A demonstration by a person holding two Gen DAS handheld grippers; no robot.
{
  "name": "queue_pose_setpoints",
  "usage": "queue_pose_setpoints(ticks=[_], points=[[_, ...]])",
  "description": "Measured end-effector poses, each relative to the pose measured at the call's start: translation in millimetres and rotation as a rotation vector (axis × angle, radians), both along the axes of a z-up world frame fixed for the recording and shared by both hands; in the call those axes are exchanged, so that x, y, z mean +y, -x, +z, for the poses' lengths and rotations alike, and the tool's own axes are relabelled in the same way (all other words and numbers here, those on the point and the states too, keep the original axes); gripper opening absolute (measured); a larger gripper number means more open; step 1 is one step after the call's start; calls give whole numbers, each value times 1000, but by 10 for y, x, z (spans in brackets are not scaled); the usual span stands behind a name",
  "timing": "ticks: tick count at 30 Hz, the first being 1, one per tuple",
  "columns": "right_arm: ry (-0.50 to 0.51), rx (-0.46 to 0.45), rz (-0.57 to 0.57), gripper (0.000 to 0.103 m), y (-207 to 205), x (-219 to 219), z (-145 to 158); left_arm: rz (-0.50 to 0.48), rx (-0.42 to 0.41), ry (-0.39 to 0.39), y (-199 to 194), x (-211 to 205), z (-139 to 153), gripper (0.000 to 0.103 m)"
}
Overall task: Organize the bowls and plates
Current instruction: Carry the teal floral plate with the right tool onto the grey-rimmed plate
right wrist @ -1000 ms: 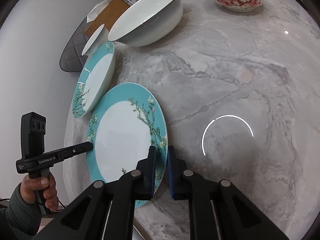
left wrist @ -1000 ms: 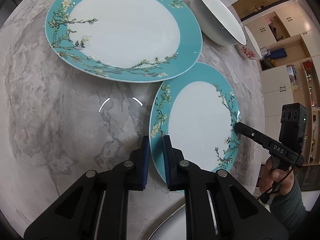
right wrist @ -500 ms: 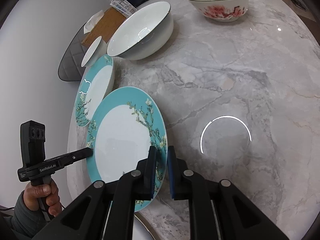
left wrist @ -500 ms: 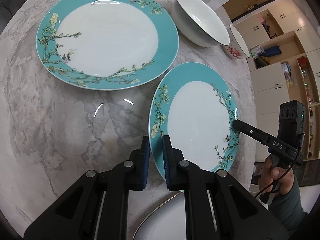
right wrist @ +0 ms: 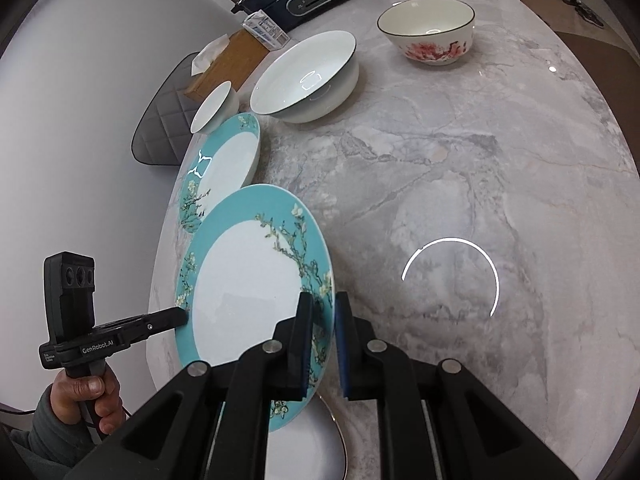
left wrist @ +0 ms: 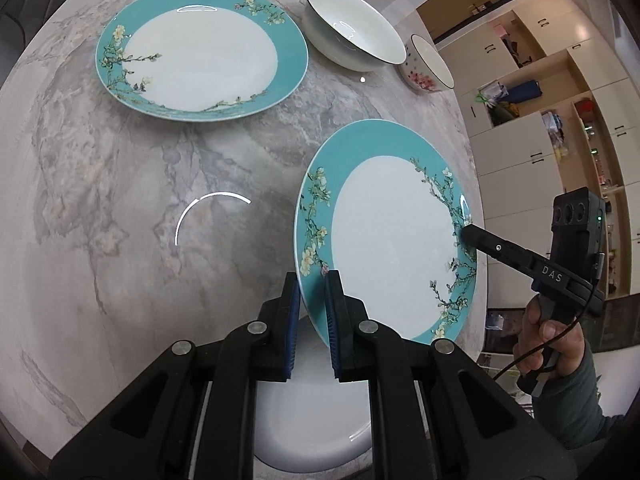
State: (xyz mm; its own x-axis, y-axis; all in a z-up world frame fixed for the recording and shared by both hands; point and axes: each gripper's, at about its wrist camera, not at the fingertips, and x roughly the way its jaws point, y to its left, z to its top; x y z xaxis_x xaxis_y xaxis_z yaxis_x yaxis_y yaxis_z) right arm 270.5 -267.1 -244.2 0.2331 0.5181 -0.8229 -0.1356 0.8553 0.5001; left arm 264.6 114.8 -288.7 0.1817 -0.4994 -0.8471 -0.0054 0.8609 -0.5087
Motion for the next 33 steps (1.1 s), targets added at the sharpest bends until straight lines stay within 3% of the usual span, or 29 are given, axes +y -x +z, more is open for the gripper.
queue_pose_setpoints(ticks=[6, 16, 33], points=[[9, 34, -3, 13, 499, 29, -47, -41, 18, -11, 442, 42, -11, 10], [25, 120, -36, 13, 1111, 59, -353, -120, 72, -36, 1031, 55, -328, 11], [101, 119, -31, 14, 1319, 162, -472, -167, 83, -67, 1100, -25, -583, 11]])
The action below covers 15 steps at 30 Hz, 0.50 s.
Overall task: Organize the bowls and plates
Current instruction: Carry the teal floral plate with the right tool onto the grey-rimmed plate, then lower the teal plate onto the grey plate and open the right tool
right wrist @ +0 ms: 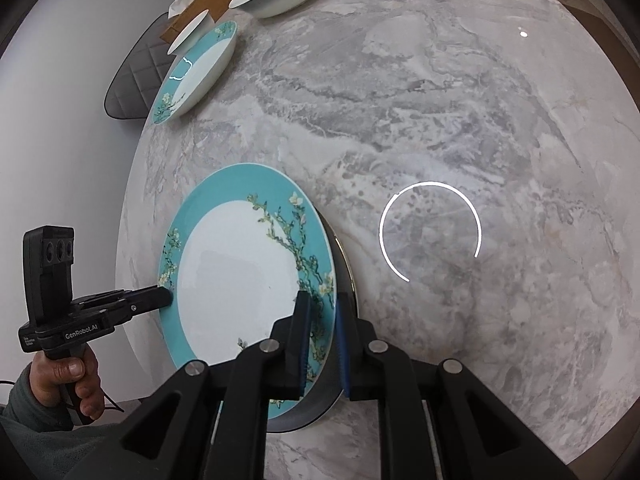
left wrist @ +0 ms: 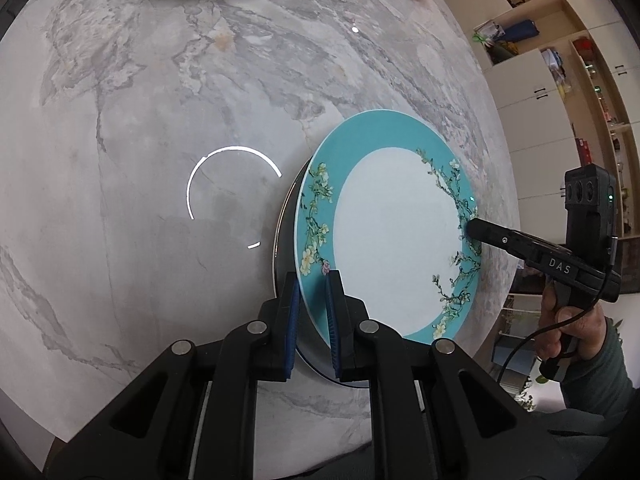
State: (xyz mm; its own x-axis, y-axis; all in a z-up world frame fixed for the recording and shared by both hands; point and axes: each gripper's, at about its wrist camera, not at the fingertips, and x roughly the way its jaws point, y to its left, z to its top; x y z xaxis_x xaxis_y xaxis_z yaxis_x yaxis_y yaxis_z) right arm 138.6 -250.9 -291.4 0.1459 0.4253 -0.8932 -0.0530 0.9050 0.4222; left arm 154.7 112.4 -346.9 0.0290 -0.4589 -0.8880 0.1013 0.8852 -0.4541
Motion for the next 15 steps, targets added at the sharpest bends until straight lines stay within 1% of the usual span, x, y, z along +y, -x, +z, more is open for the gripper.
queue_pose_setpoints(ticks=[8, 13, 15], points=[[61, -12, 32, 15, 42, 58, 30, -7, -2, -19, -3, -70, 7, 11], [237, -76, 128, 15, 90, 254, 105, -28, -14, -48, 9, -122, 35, 11], [267, -86, 140, 15, 90, 279, 118, -30, -13, -52, 8, -129, 35, 11]])
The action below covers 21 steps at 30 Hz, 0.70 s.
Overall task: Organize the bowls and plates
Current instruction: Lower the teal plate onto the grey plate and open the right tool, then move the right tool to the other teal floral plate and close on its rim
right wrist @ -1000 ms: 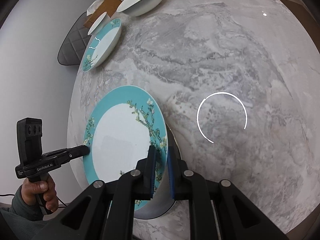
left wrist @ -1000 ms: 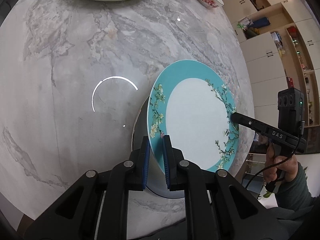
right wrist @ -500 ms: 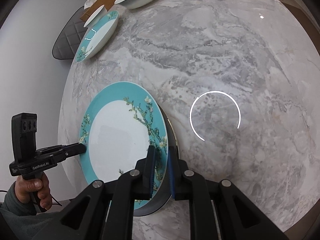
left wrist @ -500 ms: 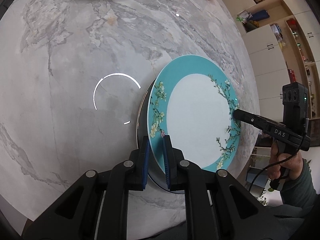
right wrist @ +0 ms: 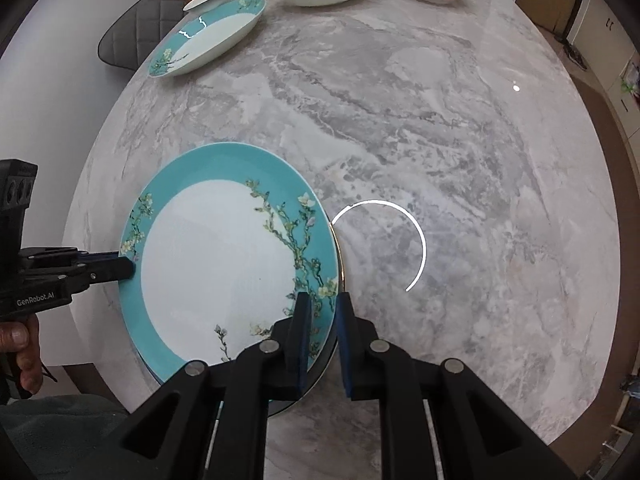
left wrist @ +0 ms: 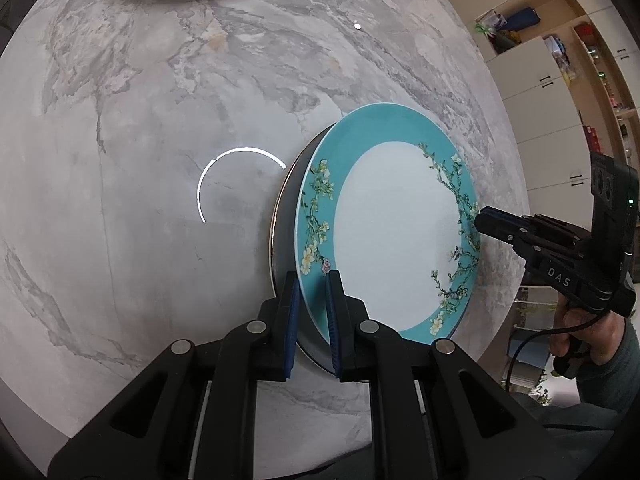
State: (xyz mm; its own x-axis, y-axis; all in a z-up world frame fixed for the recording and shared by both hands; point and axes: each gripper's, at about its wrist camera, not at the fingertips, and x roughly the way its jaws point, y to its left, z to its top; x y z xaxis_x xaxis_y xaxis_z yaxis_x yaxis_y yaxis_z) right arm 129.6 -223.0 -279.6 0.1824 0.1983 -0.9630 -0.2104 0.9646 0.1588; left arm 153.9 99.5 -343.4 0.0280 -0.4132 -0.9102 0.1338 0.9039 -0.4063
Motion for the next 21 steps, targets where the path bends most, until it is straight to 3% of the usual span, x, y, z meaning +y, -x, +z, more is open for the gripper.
queue_pose_setpoints(ticks=[8, 11, 13, 14, 17, 18, 19, 21], points=[[-13, 0, 14, 15, 7, 90, -16, 1, 5, -15, -8, -29, -6, 13], [-25, -9, -4, 17, 5, 76, 9, 13, 9, -9, 0, 4, 23, 24], [-29, -27, -13, 31, -5, 42, 61, 34, -4, -21, -7, 53, 57, 67], [-28, -39, -21, 40, -12, 21, 88, 48, -10, -18, -10, 86, 77, 71], [-59, -58, -51, 53, -53, -57, 178, 80, -6, 3, -36, 182, 144, 71], [-73, -61, -68, 67, -72, -95, 208, 91, -6, 11, -43, 217, 177, 71], [-95, -63, -87, 74, -93, -140, 236, 102, -10, 24, -51, 246, 213, 73], [-201, -78, -141, 100, -141, -268, 312, 150, -29, 64, -99, 366, 308, 77]])
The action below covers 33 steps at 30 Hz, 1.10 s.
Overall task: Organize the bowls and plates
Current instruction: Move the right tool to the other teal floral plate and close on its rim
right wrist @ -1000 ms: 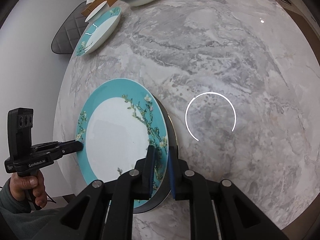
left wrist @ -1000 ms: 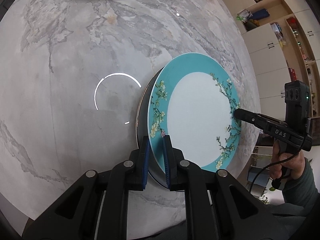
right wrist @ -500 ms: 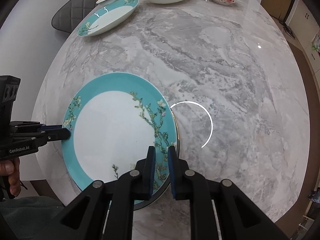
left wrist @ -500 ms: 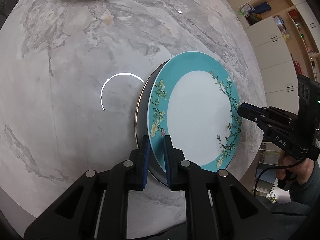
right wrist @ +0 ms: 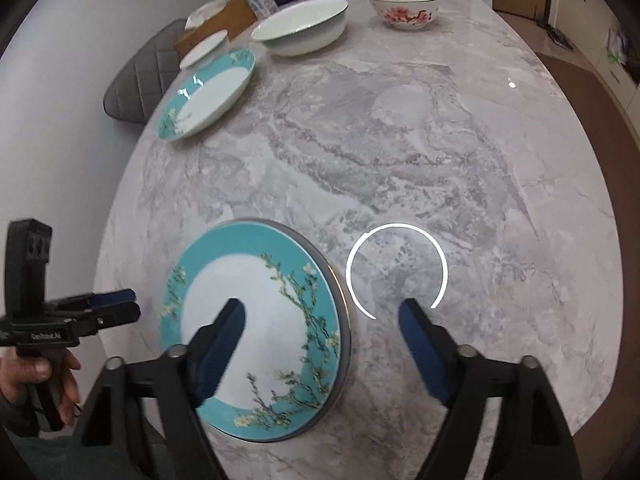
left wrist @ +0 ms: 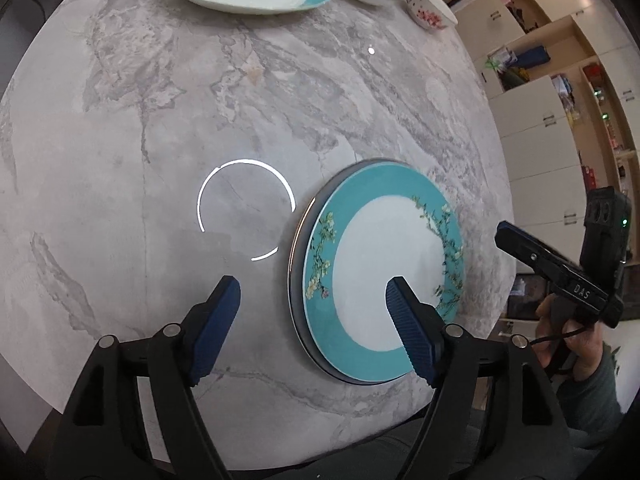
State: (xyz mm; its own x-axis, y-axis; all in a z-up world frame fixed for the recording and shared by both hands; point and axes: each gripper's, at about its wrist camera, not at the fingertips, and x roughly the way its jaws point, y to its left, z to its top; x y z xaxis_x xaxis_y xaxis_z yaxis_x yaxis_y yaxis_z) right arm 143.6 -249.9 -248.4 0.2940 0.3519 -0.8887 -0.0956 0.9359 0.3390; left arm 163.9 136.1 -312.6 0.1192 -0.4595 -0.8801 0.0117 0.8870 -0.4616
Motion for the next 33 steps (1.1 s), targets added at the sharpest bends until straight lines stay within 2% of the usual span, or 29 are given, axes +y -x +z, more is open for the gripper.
queue_pose_setpoints(ticks=[1, 3, 6, 8, 10, 13, 16, 19, 21, 24, 26, 28, 33], points=[[-54, -4, -26, 103, -26, -59, 31, 28, -10, 18, -30, 64, 46, 86], [-145, 6, -56, 103, -106, -133, 76, 69, -10, 60, -134, 196, 124, 103], [-303, 18, -95, 103, -267, -207, 108, 131, -105, 93, -306, 370, 285, 103], [-384, -22, -141, 103, -384, -228, 136, 175, -175, 105, -425, 473, 383, 103], [-414, -86, -169, 103, -499, -199, 203, 213, -207, 117, -582, 571, 422, 103], [-408, -117, -134, 103, -762, -82, 286, 270, -169, 114, -886, 754, 372, 103], [-413, -29, -91, 103, -1135, 79, 251, 294, -114, 87, -1227, 930, 288, 103], [-424, -21, -99, 103, -1476, 204, 197, 314, -127, 37, -1527, 1094, 278, 103], [-389, -22, -86, 101, -1712, 305, 160, 335, -141, 6, -1741, 1195, 268, 103], [-378, -26, -77, 101, -2014, 449, 62, 358, -120, 23, -2081, 1347, 148, 103], [-374, 4, -65, 101, -2231, 562, -60, 372, -68, 19, -2277, 1432, 0, 103], [-362, 31, -44, 100, -2419, 700, -179, 365, -65, 8, -2454, 1494, -83, 103], [-379, 52, -17, 87, -2654, 897, -390, 333, -77, 16, -2732, 1553, -167, 102]])
